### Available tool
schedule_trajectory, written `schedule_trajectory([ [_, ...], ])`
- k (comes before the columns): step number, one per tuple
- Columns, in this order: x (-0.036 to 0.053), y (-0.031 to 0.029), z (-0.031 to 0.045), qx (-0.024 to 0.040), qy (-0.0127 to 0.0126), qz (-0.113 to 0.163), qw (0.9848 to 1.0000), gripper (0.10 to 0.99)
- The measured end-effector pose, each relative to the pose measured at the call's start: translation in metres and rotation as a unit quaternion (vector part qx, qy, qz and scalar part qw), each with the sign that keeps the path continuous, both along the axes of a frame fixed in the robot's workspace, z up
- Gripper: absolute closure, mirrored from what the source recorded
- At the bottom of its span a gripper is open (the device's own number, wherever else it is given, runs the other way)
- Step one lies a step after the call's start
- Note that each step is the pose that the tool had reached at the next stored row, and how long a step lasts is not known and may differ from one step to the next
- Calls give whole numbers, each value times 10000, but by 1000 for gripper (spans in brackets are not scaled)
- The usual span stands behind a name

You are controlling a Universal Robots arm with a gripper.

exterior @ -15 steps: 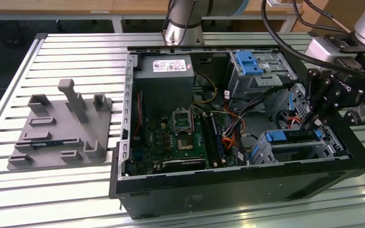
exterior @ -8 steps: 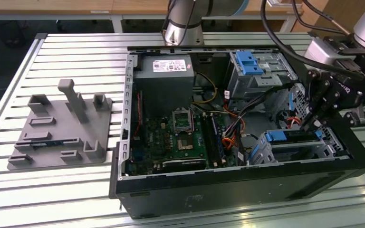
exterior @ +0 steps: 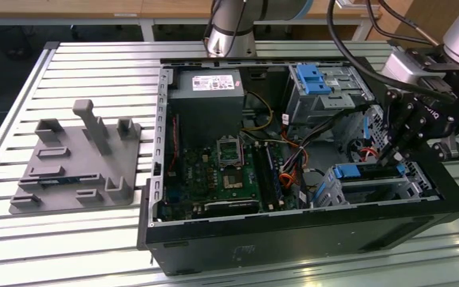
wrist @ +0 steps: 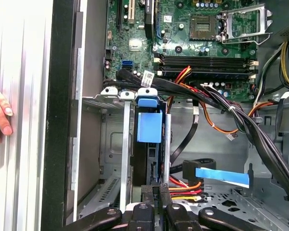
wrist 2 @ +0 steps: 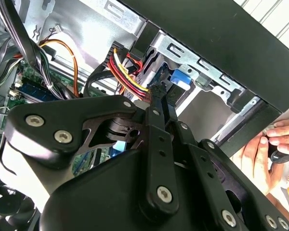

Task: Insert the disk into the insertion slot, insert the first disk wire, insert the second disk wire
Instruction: 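Insert the first disk wire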

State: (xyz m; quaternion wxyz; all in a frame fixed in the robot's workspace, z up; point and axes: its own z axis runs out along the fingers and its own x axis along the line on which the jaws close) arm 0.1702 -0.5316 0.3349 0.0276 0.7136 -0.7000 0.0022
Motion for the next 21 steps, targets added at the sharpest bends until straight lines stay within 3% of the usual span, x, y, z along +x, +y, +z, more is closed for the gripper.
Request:
schedule_trajectory([
  [17,0,0,-74,1,0,0,10000,914],
  [18,0,0,-75,2,0,0,10000,855],
  [19,0,0,-69,0,0,0,10000,855],
  [21,0,0,-39,1,0,0,10000,729],
])
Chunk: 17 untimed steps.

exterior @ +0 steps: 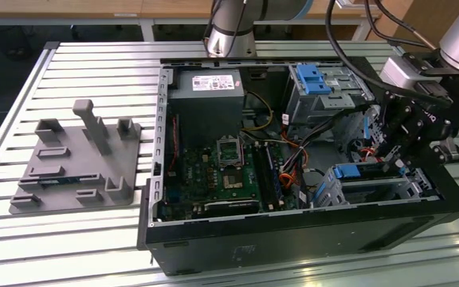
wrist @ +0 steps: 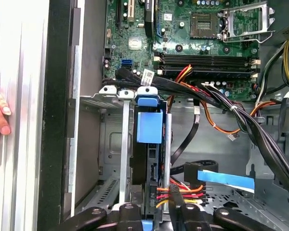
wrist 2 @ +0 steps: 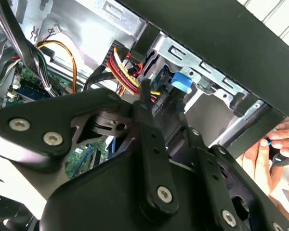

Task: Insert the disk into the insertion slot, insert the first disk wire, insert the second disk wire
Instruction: 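Insert the first disk wire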

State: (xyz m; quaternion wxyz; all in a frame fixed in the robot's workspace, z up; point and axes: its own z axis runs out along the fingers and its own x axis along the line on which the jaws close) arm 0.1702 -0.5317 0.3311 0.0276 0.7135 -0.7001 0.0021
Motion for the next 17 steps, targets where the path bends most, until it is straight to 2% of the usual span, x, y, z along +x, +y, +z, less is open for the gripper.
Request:
schedule_trajectory([
  [2,0,0,62,0,0,0,10000,729],
  [10,12,0,408,-3,0,-2,10000,729],
  [17,12,0,418,0,0,-2,10000,729],
])
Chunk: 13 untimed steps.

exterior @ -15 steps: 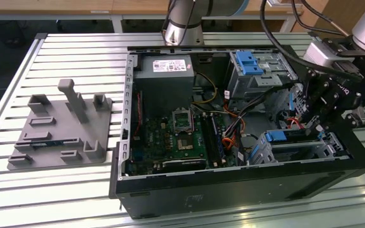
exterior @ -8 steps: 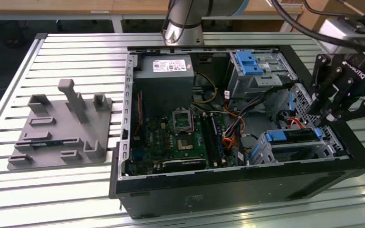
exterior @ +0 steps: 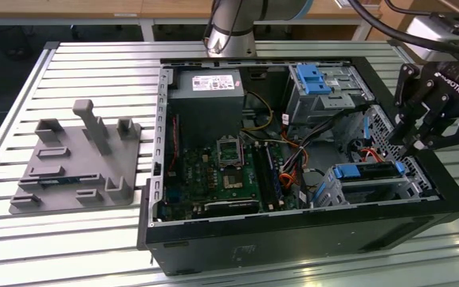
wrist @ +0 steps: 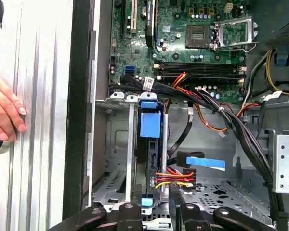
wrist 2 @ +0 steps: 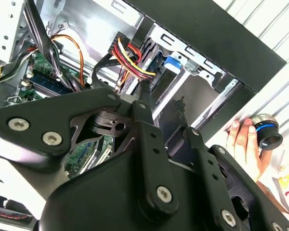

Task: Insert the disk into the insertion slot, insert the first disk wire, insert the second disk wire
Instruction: 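Insert the first disk wire, then insert the second disk wire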

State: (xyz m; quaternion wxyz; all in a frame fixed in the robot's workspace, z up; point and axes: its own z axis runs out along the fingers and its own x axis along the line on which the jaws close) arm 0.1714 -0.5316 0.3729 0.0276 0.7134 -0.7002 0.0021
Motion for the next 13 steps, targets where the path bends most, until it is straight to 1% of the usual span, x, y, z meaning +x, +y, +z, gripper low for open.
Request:
schedule_trajectory([
  [13,0,0,23,0,0,0,10000,729],
])
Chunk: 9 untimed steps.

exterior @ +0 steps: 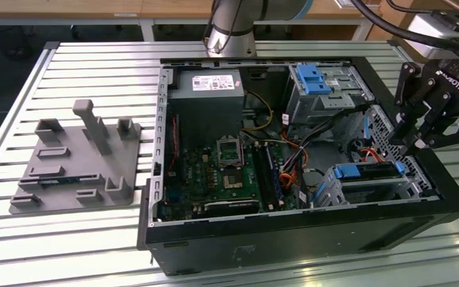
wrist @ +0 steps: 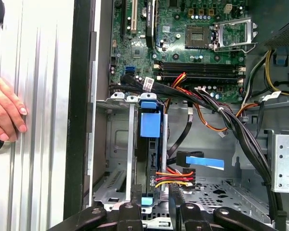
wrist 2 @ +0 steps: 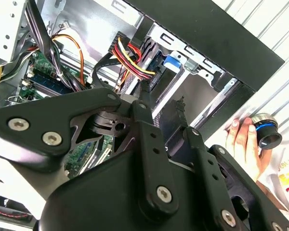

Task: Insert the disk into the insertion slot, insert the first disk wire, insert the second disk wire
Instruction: 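Insert the second disk wire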

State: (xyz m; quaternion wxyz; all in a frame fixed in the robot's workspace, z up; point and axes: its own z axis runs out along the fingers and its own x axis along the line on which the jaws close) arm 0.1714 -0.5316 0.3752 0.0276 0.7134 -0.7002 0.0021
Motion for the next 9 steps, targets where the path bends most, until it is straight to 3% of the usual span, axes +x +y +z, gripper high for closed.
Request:
schedule_trajectory([
  [9,0,0,16,0,0,0,10000,729],
])
